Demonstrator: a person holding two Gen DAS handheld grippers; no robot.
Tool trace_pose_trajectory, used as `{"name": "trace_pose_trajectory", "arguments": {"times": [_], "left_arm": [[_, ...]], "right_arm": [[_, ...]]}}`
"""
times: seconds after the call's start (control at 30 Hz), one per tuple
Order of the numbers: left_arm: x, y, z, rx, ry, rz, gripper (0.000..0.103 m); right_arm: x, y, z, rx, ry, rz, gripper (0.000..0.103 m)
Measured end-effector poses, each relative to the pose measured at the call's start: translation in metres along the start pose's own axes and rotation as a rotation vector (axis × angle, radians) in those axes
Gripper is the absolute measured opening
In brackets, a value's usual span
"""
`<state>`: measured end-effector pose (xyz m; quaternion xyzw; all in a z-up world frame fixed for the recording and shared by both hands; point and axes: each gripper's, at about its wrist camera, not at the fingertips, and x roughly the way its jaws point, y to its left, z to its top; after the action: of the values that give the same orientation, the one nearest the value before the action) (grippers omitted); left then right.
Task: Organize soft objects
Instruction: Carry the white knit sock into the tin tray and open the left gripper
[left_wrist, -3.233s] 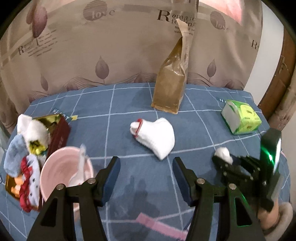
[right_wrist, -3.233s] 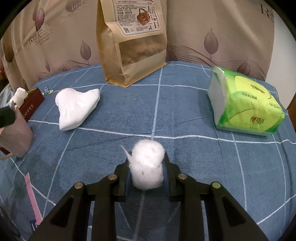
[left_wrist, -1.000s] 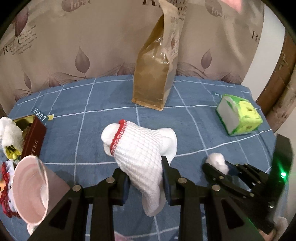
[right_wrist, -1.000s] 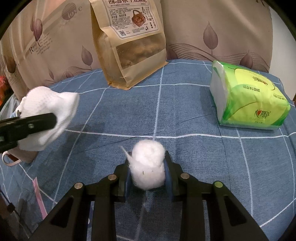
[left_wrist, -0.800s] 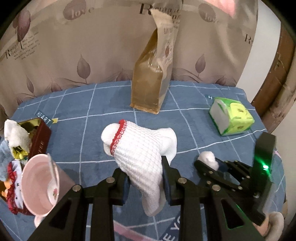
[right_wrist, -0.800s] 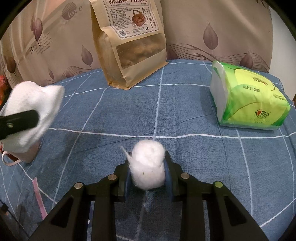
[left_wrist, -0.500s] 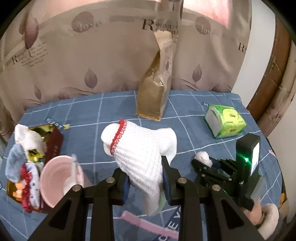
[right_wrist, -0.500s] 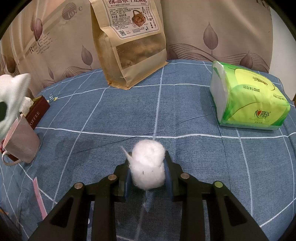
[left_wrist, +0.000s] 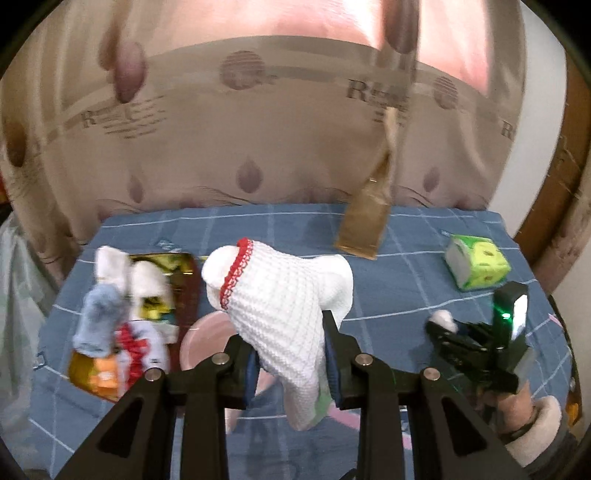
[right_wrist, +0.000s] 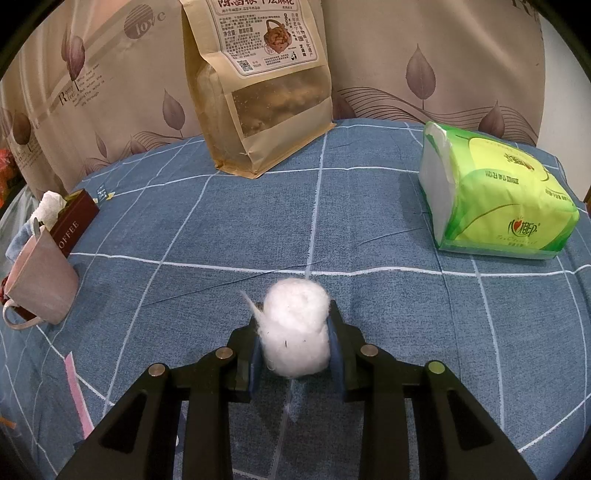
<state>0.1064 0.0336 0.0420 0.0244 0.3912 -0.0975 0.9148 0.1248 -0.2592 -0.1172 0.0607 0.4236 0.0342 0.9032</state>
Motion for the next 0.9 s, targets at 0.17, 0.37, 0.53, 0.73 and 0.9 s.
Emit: {"name": "trace_pose_trajectory", "arguments": {"times": [0.17,0.37,0.53,0.73,0.9], "left_arm": [[-0.008,0.041,-0.001,-0.033,0.0,0.082,0.029],[-0.015,0.09,-0.003,-0.07,-0.005,0.184,0.029],[-0.014,0.131,-0.008,-0.115,0.009,0.268,0.029],[0.001,0.16,-0.023,-0.159,0.06,0.285,0.029],[0.02,0.167,-0.037,-0.182,0.105,0.238,0.029]], "right_arm": [[0.0,0.0,0.0,-0.001,0.0,-0.001,0.029],[0.001,0.0,-0.001,-0.003,0.0,-0.004,0.029],[0.001,0.001,-0.001,-0.006,0.0,-0.009,0.029],[0.001,0.001,-0.001,-0.009,0.001,-0.013,0.029],[0.002,0.002,-0.001,-0.011,0.001,-0.016,0.029]]}}
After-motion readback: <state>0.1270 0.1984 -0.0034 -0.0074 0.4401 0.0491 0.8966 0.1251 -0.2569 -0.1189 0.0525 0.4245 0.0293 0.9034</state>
